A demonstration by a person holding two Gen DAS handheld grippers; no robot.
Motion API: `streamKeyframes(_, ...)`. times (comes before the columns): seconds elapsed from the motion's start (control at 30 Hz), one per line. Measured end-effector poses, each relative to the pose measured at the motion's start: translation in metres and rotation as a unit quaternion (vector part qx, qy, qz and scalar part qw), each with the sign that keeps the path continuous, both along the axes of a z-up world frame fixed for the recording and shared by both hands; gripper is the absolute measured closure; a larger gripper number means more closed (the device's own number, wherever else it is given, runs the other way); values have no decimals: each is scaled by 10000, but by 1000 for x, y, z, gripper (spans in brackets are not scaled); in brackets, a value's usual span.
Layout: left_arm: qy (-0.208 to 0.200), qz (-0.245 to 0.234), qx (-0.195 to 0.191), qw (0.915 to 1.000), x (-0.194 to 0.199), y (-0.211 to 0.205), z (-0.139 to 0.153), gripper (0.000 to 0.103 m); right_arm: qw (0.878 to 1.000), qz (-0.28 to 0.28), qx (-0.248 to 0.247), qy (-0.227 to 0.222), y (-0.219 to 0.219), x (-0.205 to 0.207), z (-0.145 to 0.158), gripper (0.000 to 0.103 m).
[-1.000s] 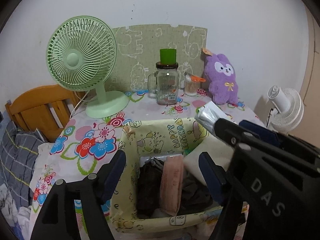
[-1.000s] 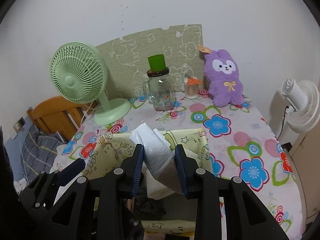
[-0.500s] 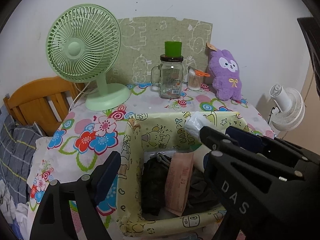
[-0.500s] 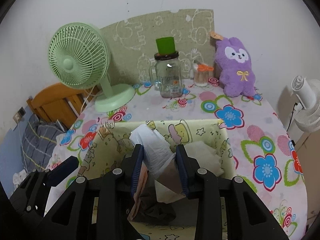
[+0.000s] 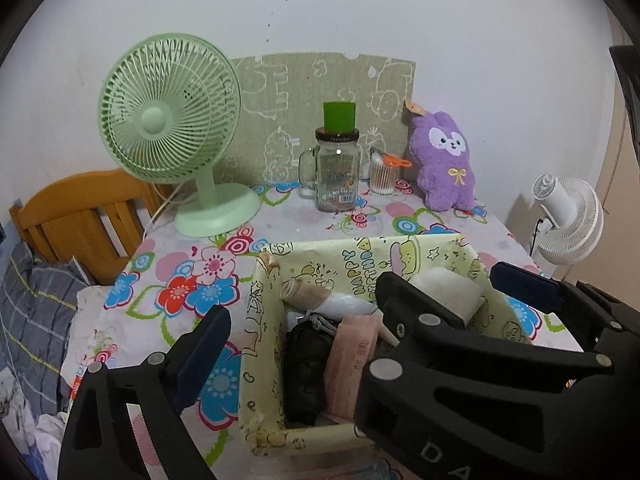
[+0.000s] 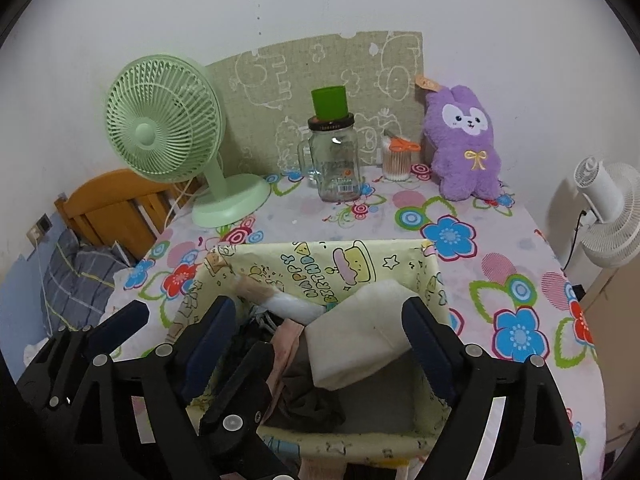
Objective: Organize soft objects
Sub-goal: 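Withdraw both tools from the box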
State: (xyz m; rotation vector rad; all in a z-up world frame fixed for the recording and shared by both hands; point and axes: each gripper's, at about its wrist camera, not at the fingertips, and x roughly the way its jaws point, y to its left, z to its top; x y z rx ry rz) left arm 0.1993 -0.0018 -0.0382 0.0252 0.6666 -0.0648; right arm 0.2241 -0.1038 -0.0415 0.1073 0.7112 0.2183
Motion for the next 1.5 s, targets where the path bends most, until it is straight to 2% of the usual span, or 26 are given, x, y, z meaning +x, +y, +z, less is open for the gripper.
streamKeyframes(0.17, -103, -9, -28, 9999, -13, -1, 10, 5, 9999, -46, -16, -147, -3, -16, 12, 10)
streamKeyframes(0.83, -627, -71, -48, 9980, -79, -11, 45, 0, 9968, -337, -97, -725, -18, -95, 55, 9)
streamKeyframes(1.03, -717, -80, -39, 9974, -98, -15, 49, 0, 9957, -417, -104, -826, -23, -116, 60, 4)
streamKeyframes(1.5, -840, -85, -117, 9964, -135, -18, 45, 0, 9933, -533, -301, -984, -25, -156, 59, 3)
